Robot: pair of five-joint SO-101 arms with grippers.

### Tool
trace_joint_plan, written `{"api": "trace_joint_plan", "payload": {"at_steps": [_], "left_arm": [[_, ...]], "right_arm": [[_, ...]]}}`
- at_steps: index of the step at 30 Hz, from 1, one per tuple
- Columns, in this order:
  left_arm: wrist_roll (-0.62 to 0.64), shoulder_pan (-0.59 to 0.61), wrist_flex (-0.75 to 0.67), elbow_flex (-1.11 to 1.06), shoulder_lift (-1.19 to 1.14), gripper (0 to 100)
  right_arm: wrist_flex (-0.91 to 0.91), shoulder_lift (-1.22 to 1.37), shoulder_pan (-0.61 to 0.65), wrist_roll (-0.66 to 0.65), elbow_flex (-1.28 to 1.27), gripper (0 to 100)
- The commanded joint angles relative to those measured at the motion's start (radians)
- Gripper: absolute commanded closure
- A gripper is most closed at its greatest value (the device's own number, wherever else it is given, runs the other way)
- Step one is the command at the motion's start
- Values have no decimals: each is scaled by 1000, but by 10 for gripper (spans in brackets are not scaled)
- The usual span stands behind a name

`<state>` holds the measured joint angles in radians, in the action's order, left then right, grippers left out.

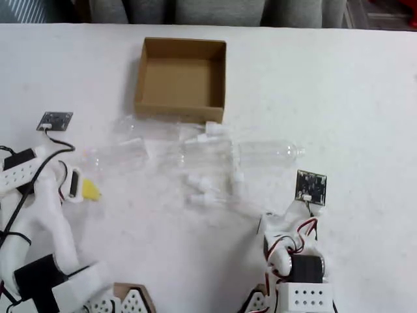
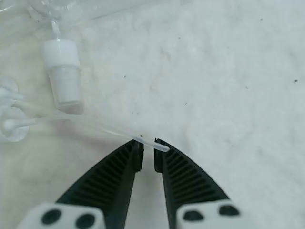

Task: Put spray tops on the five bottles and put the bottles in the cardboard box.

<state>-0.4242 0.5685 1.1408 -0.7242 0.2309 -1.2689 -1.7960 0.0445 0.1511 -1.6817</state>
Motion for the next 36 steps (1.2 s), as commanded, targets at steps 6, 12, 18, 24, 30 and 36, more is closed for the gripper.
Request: {"api": "trace_joint_plan", "payload": {"at_steps": [6, 12, 18, 24, 30, 36], "left_arm": [[-66, -8, -44, 5, 1, 718], [-169, -8, -112, -58, 1, 718], [-222, -8, -164, -103, 1, 718], [-230, -8, -207, -92, 1, 718], [-342, -13, -242, -92, 1, 718], [-376, -13, -239, -101, 1, 718]], "right_arm": [[-4, -4, 1, 2, -8, 983], [-4, -4, 1, 2, -8, 983], [-4, -4, 1, 2, -8, 983], [-4, -4, 1, 2, -8, 983], [-4, -4, 1, 2, -8, 983], [-4, -4, 1, 2, -8, 983]]}}
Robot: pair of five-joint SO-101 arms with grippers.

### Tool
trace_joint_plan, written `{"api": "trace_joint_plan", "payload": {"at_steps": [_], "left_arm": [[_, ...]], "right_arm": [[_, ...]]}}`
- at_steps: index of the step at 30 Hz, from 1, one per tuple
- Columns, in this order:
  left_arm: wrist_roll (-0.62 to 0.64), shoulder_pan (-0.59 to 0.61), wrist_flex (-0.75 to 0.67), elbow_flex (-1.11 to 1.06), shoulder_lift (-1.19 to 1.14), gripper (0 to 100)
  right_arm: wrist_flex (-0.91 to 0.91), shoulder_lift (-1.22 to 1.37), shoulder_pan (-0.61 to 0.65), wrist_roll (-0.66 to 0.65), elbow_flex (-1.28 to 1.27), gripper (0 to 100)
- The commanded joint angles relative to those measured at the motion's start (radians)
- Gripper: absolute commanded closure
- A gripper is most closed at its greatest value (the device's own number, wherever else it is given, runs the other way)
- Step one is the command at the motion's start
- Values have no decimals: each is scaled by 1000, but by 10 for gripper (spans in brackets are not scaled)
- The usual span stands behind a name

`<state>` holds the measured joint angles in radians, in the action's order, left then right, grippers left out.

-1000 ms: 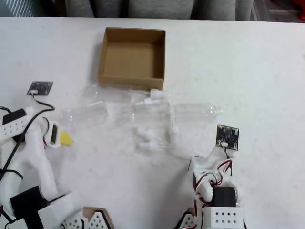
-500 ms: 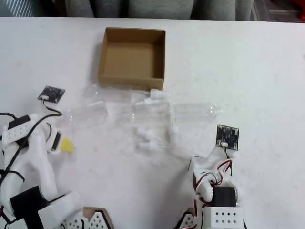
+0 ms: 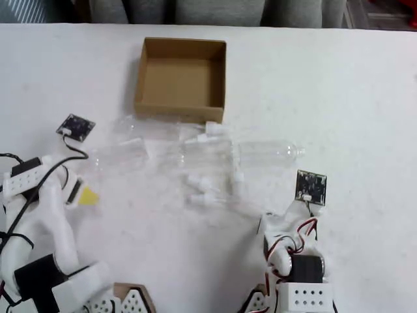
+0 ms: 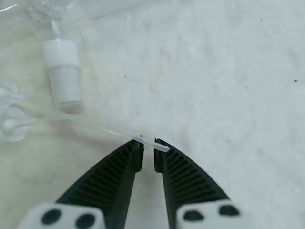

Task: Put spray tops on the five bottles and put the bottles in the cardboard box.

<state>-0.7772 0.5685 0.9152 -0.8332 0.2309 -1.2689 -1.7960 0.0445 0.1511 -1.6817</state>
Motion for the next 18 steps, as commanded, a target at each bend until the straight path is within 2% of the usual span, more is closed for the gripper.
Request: {"api": "trace_joint_plan", "payload": {"at_steps": [1, 5, 10, 11, 13, 16, 18], "left_arm": [[-23, -13, -12, 6, -1, 718], [-17, -13, -9, 6, -1, 744], [-15, -13, -8, 5, -2, 972], [-15, -13, -8, 5, -1, 989], [-14, -10, 9, 6, 1, 957], [-9, -12, 58, 28, 10, 981], [43, -8, 80, 55, 8, 976]], "right_arm": [[-4, -4, 1, 2, -8, 983], [-4, -4, 1, 2, -8, 983], [-4, -4, 1, 2, -8, 983], [-4, -4, 1, 2, -8, 983], [-4, -4, 1, 2, -8, 983], [-4, -4, 1, 2, -8, 983], [-4, -4, 2, 2, -8, 983]]}}
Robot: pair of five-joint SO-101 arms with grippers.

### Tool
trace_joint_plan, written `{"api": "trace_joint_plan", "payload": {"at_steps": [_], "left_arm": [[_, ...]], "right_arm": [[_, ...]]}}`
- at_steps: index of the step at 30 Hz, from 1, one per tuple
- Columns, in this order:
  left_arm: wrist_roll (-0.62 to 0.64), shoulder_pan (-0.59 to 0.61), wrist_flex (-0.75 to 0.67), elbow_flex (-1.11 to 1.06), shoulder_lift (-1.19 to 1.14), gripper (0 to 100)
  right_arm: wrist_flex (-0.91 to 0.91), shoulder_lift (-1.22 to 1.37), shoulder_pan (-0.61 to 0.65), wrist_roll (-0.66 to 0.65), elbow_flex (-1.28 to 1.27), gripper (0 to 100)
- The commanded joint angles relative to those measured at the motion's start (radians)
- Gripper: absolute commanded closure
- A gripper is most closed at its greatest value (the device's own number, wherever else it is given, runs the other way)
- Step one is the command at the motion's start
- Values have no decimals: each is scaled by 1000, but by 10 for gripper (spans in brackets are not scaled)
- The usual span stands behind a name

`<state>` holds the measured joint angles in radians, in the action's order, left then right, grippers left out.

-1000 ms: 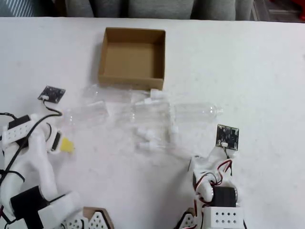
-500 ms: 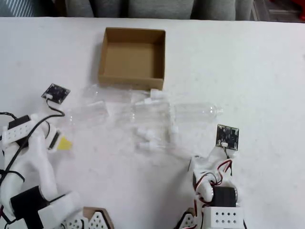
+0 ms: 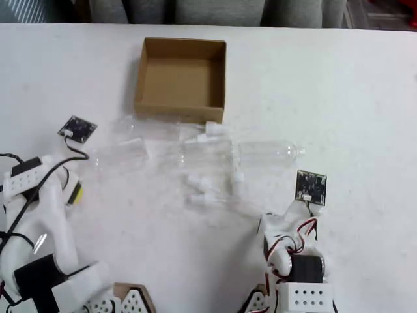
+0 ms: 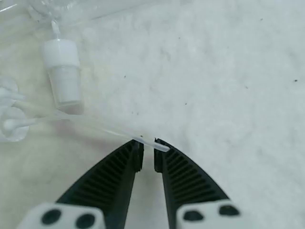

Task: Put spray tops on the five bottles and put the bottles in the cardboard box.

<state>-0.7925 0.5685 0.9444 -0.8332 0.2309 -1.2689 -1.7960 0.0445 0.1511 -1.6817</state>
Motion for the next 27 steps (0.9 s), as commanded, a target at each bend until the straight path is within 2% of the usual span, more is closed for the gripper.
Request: {"api": "trace_joint_plan", "payload": {"at_steps": [1, 6, 11, 13, 17, 22, 24, 27], "left_arm": [[84, -8, 51, 69, 5, 977], [190, -13, 51, 167, 8, 977], [520, -8, 48, 258, 1, 977], [585, -8, 46, 256, 1, 977], [623, -7, 2, 250, 1, 973], [612, -2, -5, 250, -1, 963], [612, 1, -3, 249, -1, 912], [614, 33, -3, 250, -1, 780]], "right_arm": [[-4, -4, 5, 2, -8, 983], [-4, -4, 7, 2, -8, 983], [-4, -4, 7, 2, -8, 983], [-4, -4, 7, 2, -8, 983], [-4, -4, 7, 2, -8, 983], [-4, -4, 7, 2, -8, 983], [-4, -4, 7, 2, -8, 983], [-4, -4, 7, 2, -8, 983]]}}
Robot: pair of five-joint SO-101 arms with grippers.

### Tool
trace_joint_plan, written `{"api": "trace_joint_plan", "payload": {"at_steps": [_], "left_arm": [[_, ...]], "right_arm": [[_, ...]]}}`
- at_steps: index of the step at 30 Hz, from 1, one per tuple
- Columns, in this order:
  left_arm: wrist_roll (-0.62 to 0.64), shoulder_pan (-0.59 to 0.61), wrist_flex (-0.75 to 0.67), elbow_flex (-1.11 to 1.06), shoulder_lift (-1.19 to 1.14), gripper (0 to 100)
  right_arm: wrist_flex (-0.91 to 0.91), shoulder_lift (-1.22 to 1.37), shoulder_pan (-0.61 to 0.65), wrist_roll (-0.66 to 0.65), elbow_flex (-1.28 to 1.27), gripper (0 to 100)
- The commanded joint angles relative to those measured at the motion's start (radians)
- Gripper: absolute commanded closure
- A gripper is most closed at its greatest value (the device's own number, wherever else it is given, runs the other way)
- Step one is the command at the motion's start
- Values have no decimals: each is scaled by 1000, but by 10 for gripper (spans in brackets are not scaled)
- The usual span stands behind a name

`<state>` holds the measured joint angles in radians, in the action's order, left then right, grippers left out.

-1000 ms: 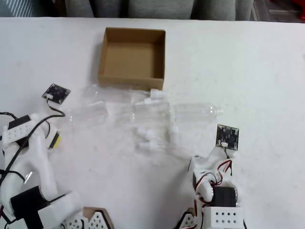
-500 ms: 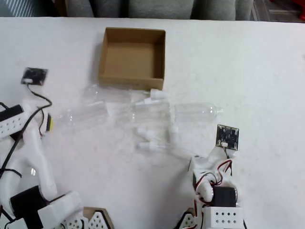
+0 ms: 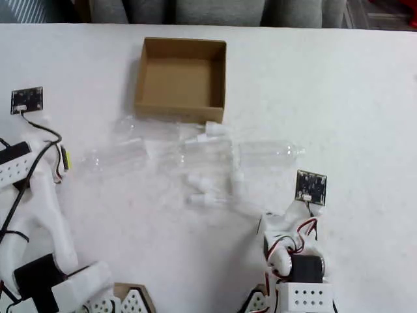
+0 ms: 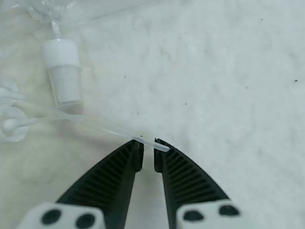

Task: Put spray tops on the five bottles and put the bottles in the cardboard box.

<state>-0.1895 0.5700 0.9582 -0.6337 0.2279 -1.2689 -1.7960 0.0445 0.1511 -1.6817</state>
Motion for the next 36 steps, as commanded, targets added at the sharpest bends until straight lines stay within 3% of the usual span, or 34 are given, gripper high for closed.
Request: {"api": "trace_joint_plan", "payload": {"at_steps": [1, 3, 8, 11, 15, 21, 24, 29, 36], "left_arm": [[14, 41, -17, 51, 4, 740], [11, 59, -17, 58, 5, 683], [-26, 77, -3, 61, 13, 676], [-98, 77, 75, 61, 13, 676], [-100, 77, 167, 52, 15, 676], [49, 77, 204, 52, 7, 676], [66, 70, 199, 37, 1, 676], [97, 54, 55, 2, -105, 676], [140, 45, 86, 106, -242, 676]], "right_arm": [[-4, -4, 7, 2, -8, 983], [-4, -4, 7, 2, -8, 983], [-4, -4, 7, 2, -8, 983], [-4, -4, 7, 2, -8, 983], [-4, -4, 7, 2, -8, 983], [-4, -4, 7, 2, -8, 983], [-4, -4, 7, 2, -8, 983], [-4, -4, 7, 2, -8, 983], [-4, -4, 7, 2, -8, 983]]}}
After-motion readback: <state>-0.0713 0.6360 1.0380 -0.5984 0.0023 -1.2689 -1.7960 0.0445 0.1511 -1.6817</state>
